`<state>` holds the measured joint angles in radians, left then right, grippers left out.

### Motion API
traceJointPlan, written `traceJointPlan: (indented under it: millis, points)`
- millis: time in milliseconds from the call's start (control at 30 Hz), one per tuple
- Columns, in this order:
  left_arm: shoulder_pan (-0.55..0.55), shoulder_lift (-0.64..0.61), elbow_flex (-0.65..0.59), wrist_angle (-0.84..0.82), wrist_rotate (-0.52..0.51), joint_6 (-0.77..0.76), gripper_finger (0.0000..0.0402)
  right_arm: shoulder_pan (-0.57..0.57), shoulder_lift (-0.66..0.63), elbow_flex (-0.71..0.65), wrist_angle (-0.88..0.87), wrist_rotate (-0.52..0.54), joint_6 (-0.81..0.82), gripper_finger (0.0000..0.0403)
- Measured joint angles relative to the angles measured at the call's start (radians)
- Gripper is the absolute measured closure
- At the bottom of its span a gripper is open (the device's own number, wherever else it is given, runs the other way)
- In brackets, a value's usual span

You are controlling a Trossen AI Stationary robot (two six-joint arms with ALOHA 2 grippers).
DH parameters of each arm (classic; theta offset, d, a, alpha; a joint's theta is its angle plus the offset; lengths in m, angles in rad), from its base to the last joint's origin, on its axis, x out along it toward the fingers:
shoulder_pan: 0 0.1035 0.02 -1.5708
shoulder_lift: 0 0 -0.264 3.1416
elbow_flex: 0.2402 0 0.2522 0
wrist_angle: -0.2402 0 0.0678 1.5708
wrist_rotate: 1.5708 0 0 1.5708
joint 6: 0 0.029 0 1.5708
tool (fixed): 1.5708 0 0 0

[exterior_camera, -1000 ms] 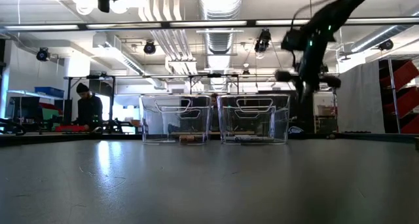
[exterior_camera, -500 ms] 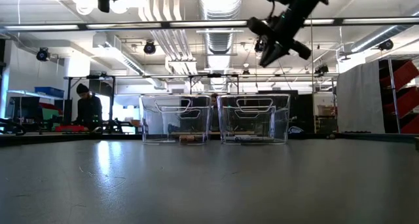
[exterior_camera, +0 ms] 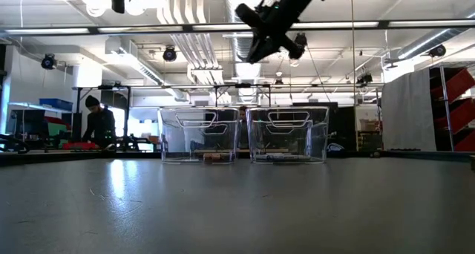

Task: Sort batteries
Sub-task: Put the black battery into the left transparent bin

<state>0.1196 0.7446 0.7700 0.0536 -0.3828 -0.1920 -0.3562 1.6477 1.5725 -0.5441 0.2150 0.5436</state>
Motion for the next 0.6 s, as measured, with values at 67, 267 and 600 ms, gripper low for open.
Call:
traceJointPlan:
  millis: [67,267,600]
  points:
    - [0.0,0.002,0.0,0.002,0.0,-0.001,0.0189,0.002,0.042,0.045,0.003,-0.027,-0.029,0.0378]
    - [-0.001,0.01,0.0,0.007,0.033,-0.19,0.0189,0.005,0.143,0.129,-0.002,-0.083,-0.071,0.0378]
    - [-0.001,0.036,0.001,-0.057,0.011,-0.289,0.0189,0.014,0.224,0.214,0.003,-0.194,-0.204,0.0378]
